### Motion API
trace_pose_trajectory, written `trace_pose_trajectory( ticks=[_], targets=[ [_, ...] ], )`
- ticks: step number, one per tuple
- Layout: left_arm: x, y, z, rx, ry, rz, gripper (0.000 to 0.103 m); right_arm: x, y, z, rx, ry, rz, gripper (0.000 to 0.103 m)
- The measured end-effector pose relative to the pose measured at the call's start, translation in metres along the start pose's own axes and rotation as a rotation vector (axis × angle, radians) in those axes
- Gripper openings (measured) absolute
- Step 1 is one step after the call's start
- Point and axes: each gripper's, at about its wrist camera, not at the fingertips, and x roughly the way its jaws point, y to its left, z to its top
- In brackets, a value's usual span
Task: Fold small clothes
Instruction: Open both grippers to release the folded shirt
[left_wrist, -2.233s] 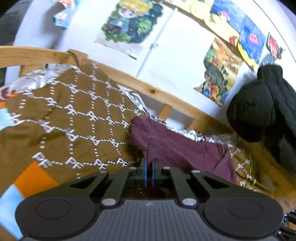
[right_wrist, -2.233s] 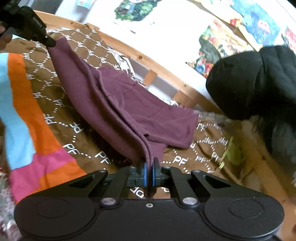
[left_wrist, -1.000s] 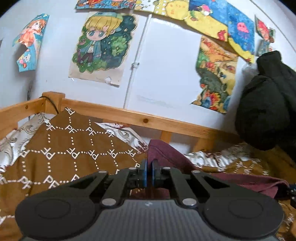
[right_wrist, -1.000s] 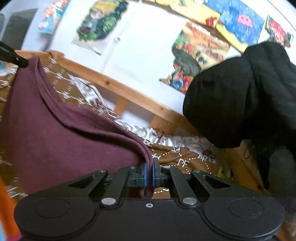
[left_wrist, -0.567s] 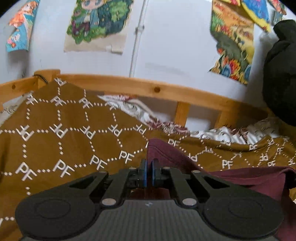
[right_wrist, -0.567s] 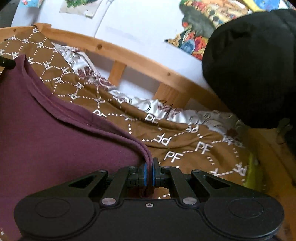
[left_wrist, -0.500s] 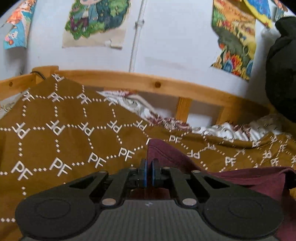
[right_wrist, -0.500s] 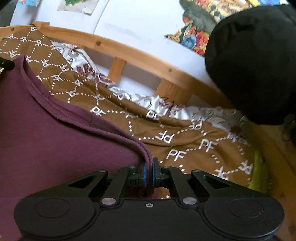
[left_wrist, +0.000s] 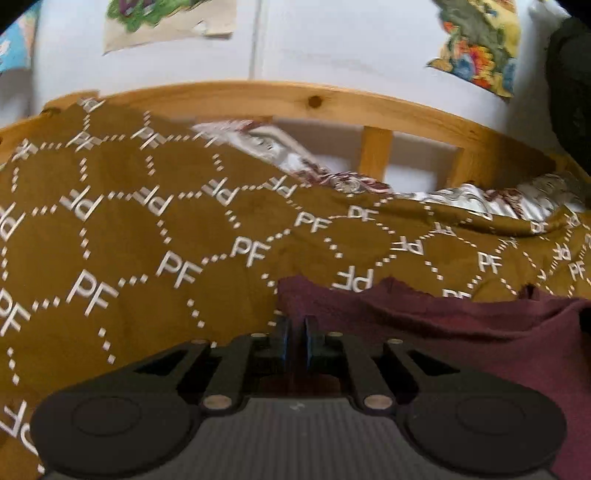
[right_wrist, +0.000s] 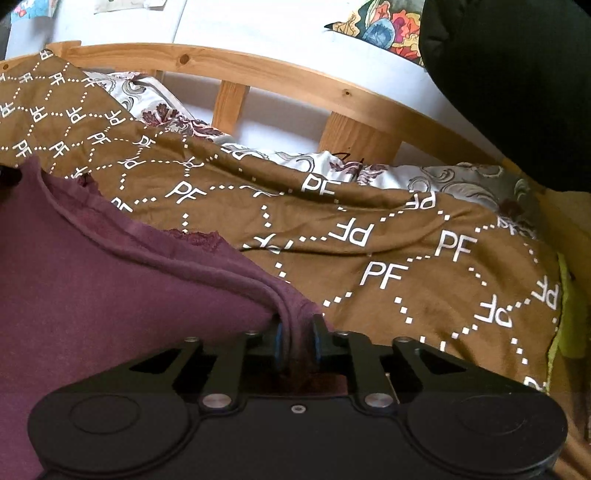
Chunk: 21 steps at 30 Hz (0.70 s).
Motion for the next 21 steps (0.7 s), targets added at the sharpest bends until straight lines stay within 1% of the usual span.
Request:
trace_pose_trajectory(
  ticks=[1, 2, 3, 4, 6, 7, 8, 9, 11, 12, 14, 16, 17, 19, 21],
  targets=[
    [-0.002, -0.003, 0.000, 0.024, -0.005, 0.003, 0.019, 0.001, -0.001, 0.000, -0.004, -0.002, -0.001, 0.025],
    [-0.006, -0.005, 0.001, 0.047, -0.013, 0.004, 0.038, 0.001, -0.001, 0.000, -0.009, -0.006, -0.004, 0.029],
    [-0.010, -0.008, 0.001, 0.064, -0.028, 0.001, 0.048, 0.002, -0.002, -0.001, -0.011, -0.007, -0.008, 0.031],
    [-0.015, -0.010, 0.003, 0.078, -0.047, -0.004, 0.061, 0.002, -0.003, -0.001, -0.007, -0.007, -0.010, 0.035],
    [-0.025, -0.015, 0.004, 0.113, -0.090, -0.027, 0.063, 0.001, -0.006, 0.000, 0.001, -0.010, -0.022, 0.043],
    [-0.029, -0.019, 0.006, 0.139, -0.106, -0.052, 0.066, 0.000, -0.006, 0.000, -0.003, -0.014, -0.035, 0.053],
    [-0.032, -0.022, 0.006, 0.161, -0.117, -0.084, 0.068, -0.002, -0.005, 0.000, -0.013, -0.023, -0.049, 0.060],
    [-0.033, -0.026, 0.007, 0.184, -0.116, -0.127, 0.068, -0.005, -0.003, 0.001, -0.031, -0.037, -0.051, 0.063],
    [-0.029, -0.040, 0.009, 0.256, -0.082, -0.209, 0.068, -0.011, 0.005, 0.002, -0.091, -0.068, -0.039, 0.080],
    [-0.027, -0.048, 0.009, 0.298, -0.073, -0.231, 0.068, -0.014, 0.009, 0.003, -0.119, -0.087, -0.023, 0.083],
    [-0.019, -0.065, 0.008, 0.369, -0.051, -0.250, 0.068, -0.017, 0.020, 0.004, -0.176, -0.113, 0.025, 0.092],
    [-0.004, -0.078, 0.004, 0.421, -0.015, -0.254, 0.068, -0.015, 0.032, 0.006, -0.231, -0.120, 0.052, 0.093],
    [0.004, -0.082, 0.003, 0.427, 0.001, -0.238, 0.068, -0.012, 0.037, 0.007, -0.252, -0.120, 0.054, 0.094],
    [0.021, -0.086, 0.002, 0.407, 0.039, -0.190, 0.068, -0.004, 0.047, 0.008, -0.285, -0.113, 0.046, 0.094],
    [0.031, -0.085, 0.000, 0.364, 0.041, -0.143, 0.069, 0.004, 0.049, 0.008, -0.293, -0.100, 0.018, 0.095]
  ],
)
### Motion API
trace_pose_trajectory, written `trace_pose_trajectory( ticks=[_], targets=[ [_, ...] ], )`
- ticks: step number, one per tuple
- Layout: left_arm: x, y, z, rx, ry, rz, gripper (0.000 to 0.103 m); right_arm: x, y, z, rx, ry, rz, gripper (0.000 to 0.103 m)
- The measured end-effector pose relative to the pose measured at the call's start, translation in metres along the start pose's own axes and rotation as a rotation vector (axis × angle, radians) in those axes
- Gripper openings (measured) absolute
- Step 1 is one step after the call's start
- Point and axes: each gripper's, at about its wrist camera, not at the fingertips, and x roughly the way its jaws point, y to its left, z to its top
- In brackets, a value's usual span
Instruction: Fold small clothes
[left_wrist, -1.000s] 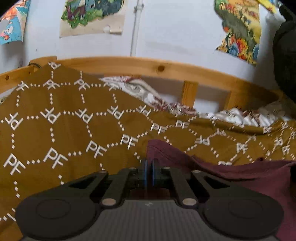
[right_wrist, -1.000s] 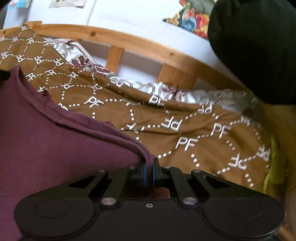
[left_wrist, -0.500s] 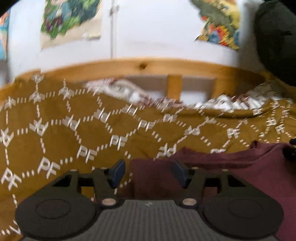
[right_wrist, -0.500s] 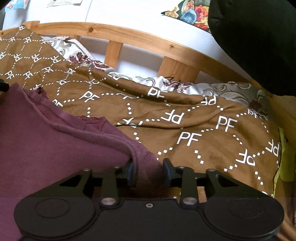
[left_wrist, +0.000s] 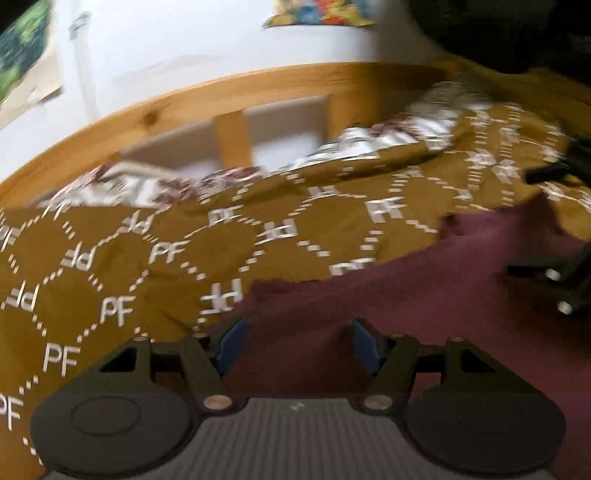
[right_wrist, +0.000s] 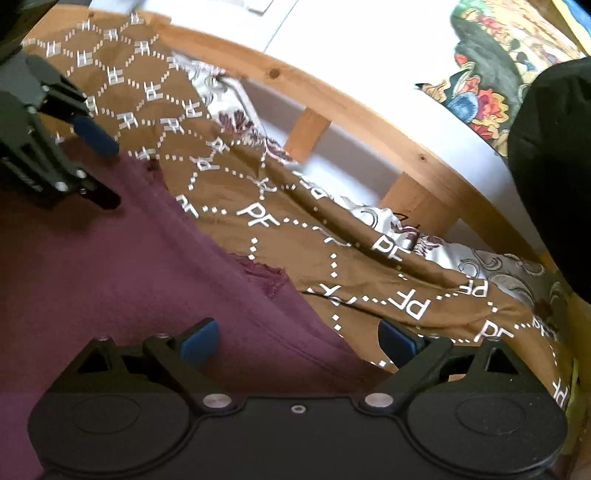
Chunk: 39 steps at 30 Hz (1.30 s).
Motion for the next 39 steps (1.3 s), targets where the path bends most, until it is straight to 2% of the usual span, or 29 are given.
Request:
trace_pose_trajectory(
  ticks=[5, 8, 11, 14, 17, 23, 27, 31, 36, 39],
  targets=[
    [0.009, 0.015, -0.006, -0.055, -0.013, 0.066, 0.078, 0.018, -0.016, -0.011, 0.021, 0.058, -0.140, 0.096],
    [0.007, 0.024, -0.007, -0.099, -0.041, 0.104, 0.080, 0.018, -0.035, -0.019, 0.085, 0.075, -0.225, 0.099],
    [0.002, 0.041, -0.010, -0.192, -0.060, 0.122, 0.080, 0.014, -0.049, -0.030, 0.128, 0.089, -0.256, 0.102],
    [-0.012, 0.056, -0.012, -0.261, -0.084, 0.135, 0.084, 0.005, -0.051, -0.039, 0.161, 0.087, -0.282, 0.102],
    [-0.033, 0.067, -0.016, -0.276, -0.121, 0.173, 0.088, -0.007, -0.052, -0.045, 0.181, 0.063, -0.320, 0.102],
    [-0.087, 0.083, -0.044, -0.396, -0.150, 0.262, 0.095, -0.034, -0.059, -0.058, 0.261, 0.006, -0.410, 0.102],
    [-0.117, 0.086, -0.069, -0.482, -0.148, 0.312, 0.100, -0.068, -0.062, -0.066, 0.372, -0.059, -0.380, 0.102],
    [-0.139, 0.081, -0.093, -0.562, -0.110, 0.292, 0.102, -0.102, -0.050, -0.075, 0.400, -0.099, -0.295, 0.102],
    [-0.155, 0.063, -0.112, -0.577, -0.043, 0.264, 0.102, -0.134, -0.026, -0.097, 0.408, -0.089, -0.257, 0.102],
    [-0.161, 0.050, -0.119, -0.546, -0.003, 0.248, 0.102, -0.138, -0.017, -0.107, 0.388, -0.034, -0.221, 0.102]
  ],
)
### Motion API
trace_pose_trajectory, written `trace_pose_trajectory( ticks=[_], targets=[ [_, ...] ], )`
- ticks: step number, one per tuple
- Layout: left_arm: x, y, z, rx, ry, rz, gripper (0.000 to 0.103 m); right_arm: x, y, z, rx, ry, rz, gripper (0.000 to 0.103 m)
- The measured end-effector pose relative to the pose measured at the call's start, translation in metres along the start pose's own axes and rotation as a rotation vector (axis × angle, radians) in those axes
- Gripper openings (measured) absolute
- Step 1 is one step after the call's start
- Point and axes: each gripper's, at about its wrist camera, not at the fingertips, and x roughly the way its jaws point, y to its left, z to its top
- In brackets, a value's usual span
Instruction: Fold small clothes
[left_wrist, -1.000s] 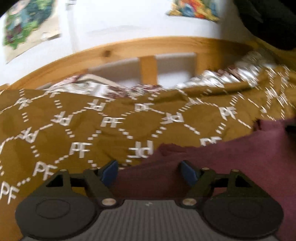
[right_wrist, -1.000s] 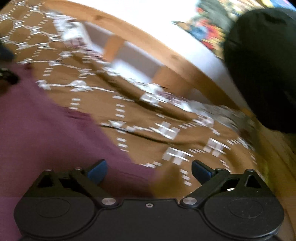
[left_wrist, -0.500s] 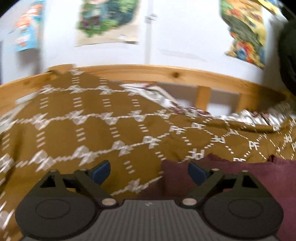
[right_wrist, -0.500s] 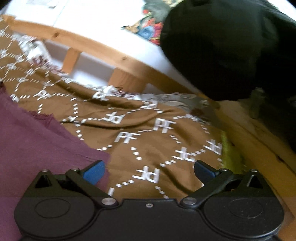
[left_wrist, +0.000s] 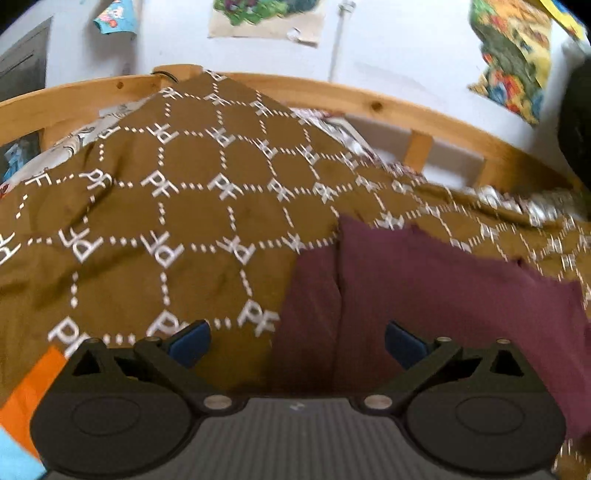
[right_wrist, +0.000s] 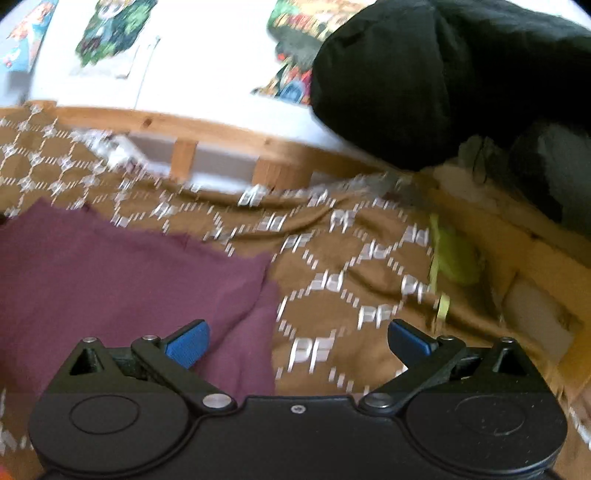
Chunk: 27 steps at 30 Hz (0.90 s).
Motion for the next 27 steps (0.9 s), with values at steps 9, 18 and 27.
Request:
trace_pose_trajectory(
  ticks=[9, 18, 27],
  targets=[
    [-0.003, -0.011, -0.027, 0.062, 0.086, 0.058, 0.102, 0.008, 0.011, -0.017, -0.119, 0.149, -0.003, 0.102],
    [0.007, 0.000, -0.035, 0.032, 0.144, 0.011, 0.102, -0.015, 0.001, -0.005, 0.050, -0.054, 0.020, 0.102],
    [0.009, 0.009, -0.039, 0.026, 0.143, -0.044, 0.102, -0.002, 0.054, 0.010, 0.045, -0.043, 0.169, 0.102]
  ],
)
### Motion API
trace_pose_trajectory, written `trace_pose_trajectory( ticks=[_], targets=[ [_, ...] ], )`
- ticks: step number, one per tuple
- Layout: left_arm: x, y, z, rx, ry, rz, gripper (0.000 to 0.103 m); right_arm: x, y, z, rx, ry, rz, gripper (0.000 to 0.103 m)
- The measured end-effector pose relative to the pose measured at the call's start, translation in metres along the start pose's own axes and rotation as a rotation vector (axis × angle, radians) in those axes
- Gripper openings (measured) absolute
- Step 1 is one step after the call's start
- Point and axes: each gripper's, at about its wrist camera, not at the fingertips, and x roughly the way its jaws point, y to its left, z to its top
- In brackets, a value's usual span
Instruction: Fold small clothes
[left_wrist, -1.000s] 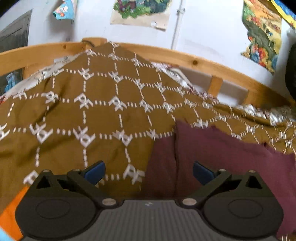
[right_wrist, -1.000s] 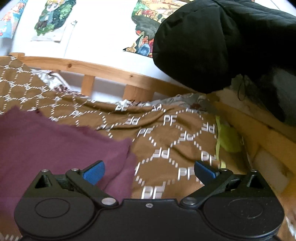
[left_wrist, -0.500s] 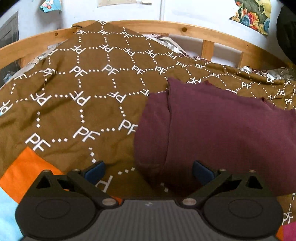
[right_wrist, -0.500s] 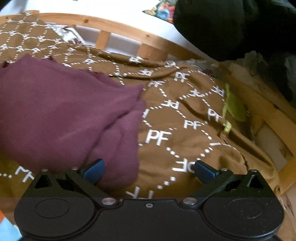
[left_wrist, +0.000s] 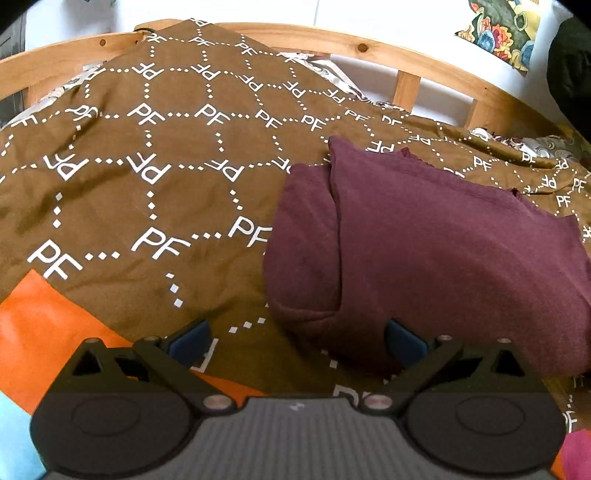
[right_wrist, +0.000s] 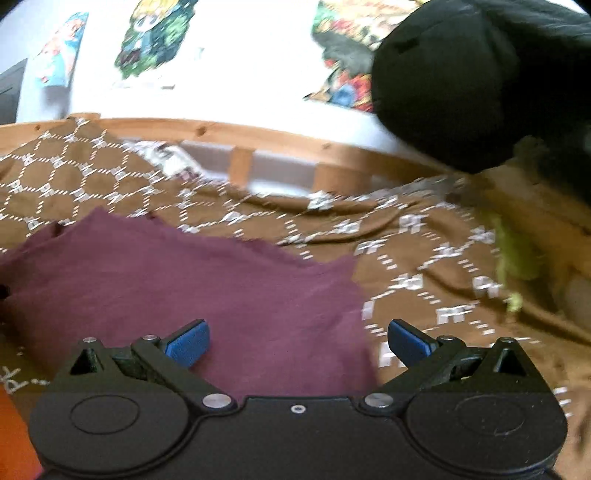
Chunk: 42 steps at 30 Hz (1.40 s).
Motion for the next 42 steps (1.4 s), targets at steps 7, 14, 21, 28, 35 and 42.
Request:
trace_pose_trajectory(
  ticks=[7, 14, 21, 28, 35, 42],
  targets=[
    [0.003, 0.003, 0.000, -0.011, 0.005, -0.023, 0.102, 0.027, 0.051, 0.020, -0.013, 0.024, 0.078, 0.102],
    [0.004, 0.007, 0.002, -0.030, 0.026, -0.046, 0.102, 0.043, 0.096, 0.000, -0.115, 0.109, 0.093, 0.102],
    [0.005, 0.007, 0.003, -0.031, 0.036, -0.050, 0.102, 0.039, 0.099, -0.011, -0.100, 0.087, 0.081, 0.102],
    [0.003, 0.005, 0.003, -0.043, 0.040, -0.038, 0.102, 0.034, 0.108, -0.016, -0.154, 0.047, 0.033, 0.102],
    [-0.006, 0.005, -0.004, -0.066, 0.051, -0.075, 0.103, 0.031, 0.116, -0.020, -0.200, 0.016, -0.014, 0.102],
    [0.001, 0.004, 0.008, -0.160, 0.079, -0.172, 0.103, 0.032, 0.114, -0.021, -0.193, 0.016, -0.008, 0.102]
  ],
)
